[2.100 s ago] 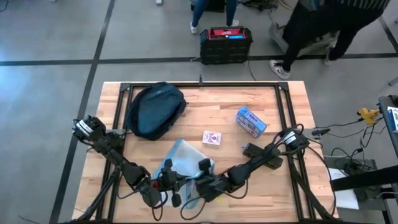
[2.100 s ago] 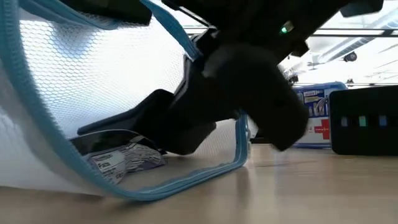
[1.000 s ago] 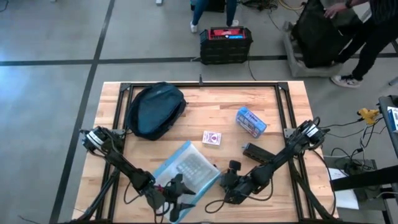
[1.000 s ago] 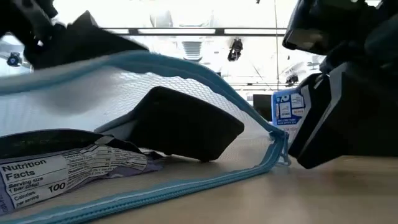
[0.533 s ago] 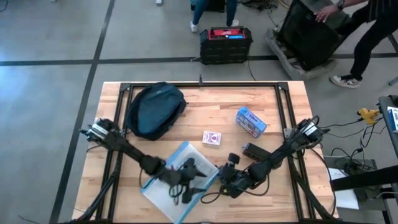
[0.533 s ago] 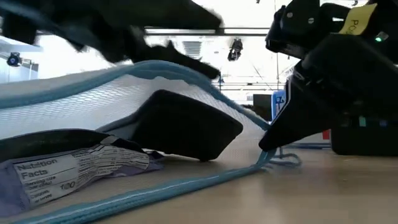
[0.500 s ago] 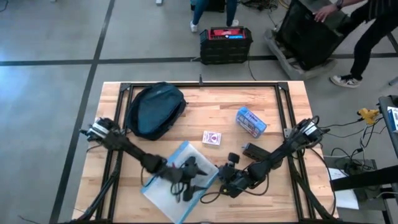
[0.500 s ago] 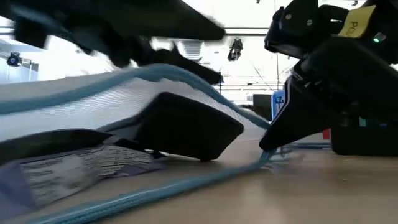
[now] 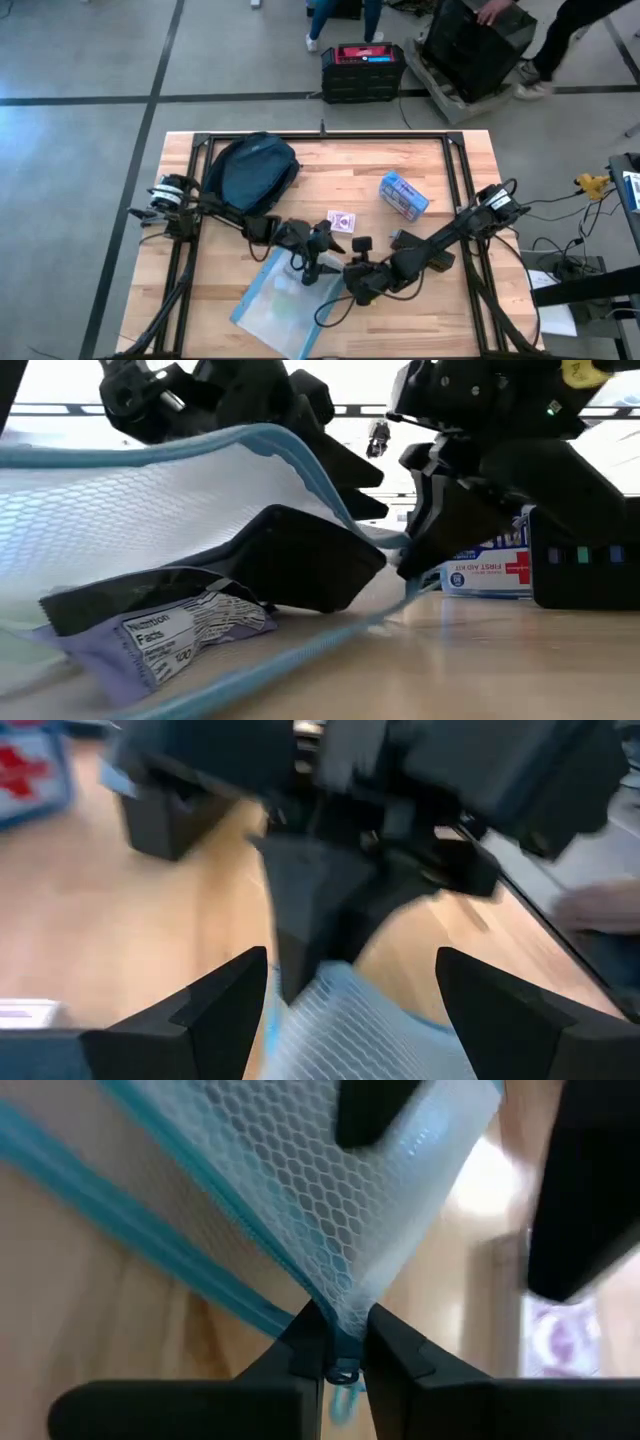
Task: Unpack backpack
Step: Close the transparent zip bag
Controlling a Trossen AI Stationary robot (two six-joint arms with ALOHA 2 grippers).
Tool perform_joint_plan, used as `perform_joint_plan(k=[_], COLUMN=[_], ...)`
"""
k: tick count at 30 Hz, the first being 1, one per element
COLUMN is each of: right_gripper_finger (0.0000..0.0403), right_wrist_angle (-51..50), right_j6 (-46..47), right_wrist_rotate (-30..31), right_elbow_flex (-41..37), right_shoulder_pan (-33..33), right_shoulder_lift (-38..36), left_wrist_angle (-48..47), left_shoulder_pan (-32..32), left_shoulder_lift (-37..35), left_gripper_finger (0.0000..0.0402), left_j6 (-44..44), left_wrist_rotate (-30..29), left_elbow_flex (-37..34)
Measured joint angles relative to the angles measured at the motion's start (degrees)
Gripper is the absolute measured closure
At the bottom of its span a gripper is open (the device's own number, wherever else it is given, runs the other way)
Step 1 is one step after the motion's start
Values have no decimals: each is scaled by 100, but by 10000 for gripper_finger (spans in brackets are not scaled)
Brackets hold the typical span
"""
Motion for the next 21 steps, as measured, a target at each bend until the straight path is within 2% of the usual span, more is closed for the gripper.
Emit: perform_joint_plan(k=[5,9,15,21], right_gripper_finger=[377,369,376,359], right_wrist_angle=[-219,-227,-191,-209], right_j6=[-1280,-1948,-2409,-2343], right_wrist_rotate=[626,700,682,492], right_elbow_flex=[363,639,899,955], right_shoulder_pan=[-9,-54,-101,-132], right_shoulder_lift=[-1,-5,-6,-8], left_wrist_angle=[-311,-418,-799,-1403], left_shoulder_pan=[176,332,402,400], left_shoulder_lift=[0,-7,-199,-564], left_gripper_finger=[127,127,127,127], left_j6=[106,97,80,81], left_wrist_rotate=[48,103,549,1204], left_elbow_flex=[-2,-2,-2,-2])
